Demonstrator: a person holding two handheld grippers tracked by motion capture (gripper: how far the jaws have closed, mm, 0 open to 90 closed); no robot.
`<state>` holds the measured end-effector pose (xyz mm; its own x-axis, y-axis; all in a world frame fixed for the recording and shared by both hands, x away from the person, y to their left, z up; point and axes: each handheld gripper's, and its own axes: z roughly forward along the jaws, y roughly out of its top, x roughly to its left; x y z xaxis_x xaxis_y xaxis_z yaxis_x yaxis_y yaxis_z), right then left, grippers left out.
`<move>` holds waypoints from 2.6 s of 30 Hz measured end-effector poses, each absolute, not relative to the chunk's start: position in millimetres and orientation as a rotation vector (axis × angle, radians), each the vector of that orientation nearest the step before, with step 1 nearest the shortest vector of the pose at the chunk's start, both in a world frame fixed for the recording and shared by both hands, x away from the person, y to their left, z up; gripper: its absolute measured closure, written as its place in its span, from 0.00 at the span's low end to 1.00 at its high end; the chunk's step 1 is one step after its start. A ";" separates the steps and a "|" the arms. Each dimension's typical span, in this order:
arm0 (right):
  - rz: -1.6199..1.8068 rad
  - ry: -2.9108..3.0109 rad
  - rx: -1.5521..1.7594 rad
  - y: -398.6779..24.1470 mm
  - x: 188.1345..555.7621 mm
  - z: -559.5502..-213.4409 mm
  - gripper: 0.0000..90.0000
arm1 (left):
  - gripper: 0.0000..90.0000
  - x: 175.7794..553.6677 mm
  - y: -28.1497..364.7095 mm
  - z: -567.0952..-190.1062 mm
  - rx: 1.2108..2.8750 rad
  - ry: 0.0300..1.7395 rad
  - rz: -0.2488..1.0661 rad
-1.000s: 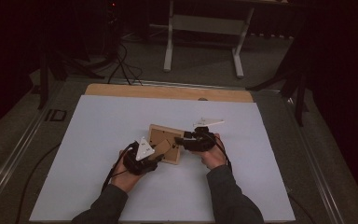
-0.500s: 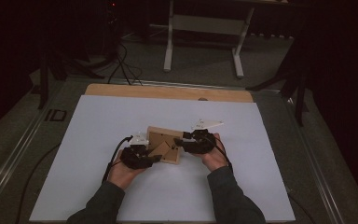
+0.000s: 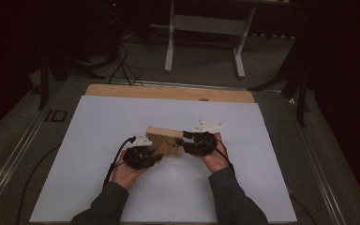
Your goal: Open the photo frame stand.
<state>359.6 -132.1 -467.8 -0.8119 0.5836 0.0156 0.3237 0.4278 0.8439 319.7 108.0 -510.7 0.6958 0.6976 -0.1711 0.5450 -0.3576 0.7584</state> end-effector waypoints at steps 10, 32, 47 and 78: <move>1.304 2.405 0.749 -131.2 352.0 -467.7 0.64 | 0.83 319.6 107.5 -512.8 2.058 0.935 0.218; 1.379 2.430 0.739 -135.2 328.4 -475.6 0.58 | 0.71 307.5 128.8 -523.4 1.947 0.958 0.040; 1.362 2.444 0.704 -134.8 316.9 -479.5 0.54 | 0.68 297.0 132.2 -526.9 1.963 0.953 0.057; 1.348 2.478 0.685 -140.7 314.0 -479.7 0.40 | 0.63 280.1 147.8 -508.9 1.961 0.948 0.209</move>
<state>314.0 -140.7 -479.7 -0.8617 0.5072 0.0144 0.2875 0.4646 0.8375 280.1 147.8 -508.9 0.6893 0.6907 -0.2186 0.5352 -0.2821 0.7962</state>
